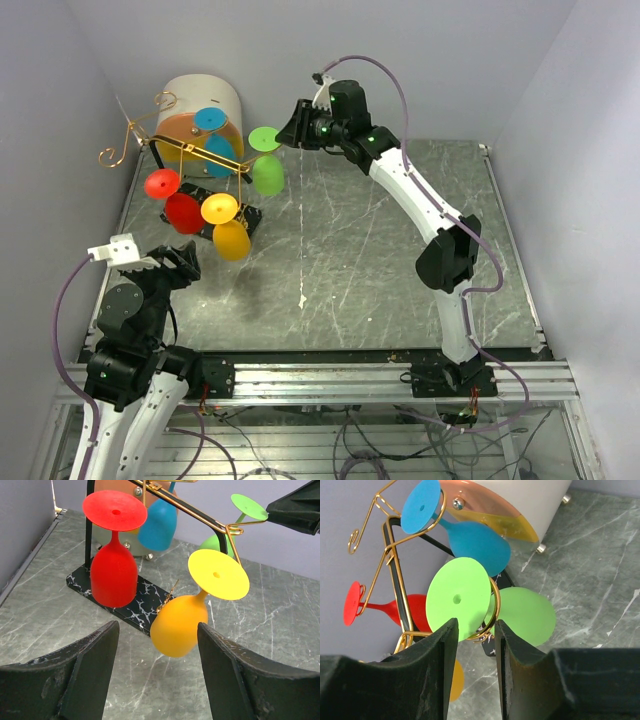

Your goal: Take the wine glass off the wine glass rack

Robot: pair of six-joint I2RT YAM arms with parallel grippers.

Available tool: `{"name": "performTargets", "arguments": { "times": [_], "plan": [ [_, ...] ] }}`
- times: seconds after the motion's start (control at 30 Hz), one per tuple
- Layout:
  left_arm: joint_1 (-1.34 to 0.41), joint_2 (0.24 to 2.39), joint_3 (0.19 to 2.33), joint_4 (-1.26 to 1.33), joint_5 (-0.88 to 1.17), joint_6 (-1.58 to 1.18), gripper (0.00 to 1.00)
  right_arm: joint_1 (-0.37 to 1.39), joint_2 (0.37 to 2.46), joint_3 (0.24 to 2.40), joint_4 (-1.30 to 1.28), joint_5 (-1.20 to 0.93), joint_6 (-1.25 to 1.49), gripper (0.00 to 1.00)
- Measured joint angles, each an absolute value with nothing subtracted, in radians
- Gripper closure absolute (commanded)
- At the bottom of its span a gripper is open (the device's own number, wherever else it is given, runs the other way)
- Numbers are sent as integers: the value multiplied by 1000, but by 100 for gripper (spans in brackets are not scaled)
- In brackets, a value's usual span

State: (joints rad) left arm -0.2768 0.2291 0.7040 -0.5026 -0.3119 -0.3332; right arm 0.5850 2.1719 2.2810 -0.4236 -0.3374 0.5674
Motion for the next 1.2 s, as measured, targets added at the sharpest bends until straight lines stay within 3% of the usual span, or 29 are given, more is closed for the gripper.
{"name": "performTargets", "arguments": {
  "times": [1.2],
  "plan": [
    [-277,229,704,-502,-312,-333,25,601,2172,2281,-424,-250,515,66]
  ]
}}
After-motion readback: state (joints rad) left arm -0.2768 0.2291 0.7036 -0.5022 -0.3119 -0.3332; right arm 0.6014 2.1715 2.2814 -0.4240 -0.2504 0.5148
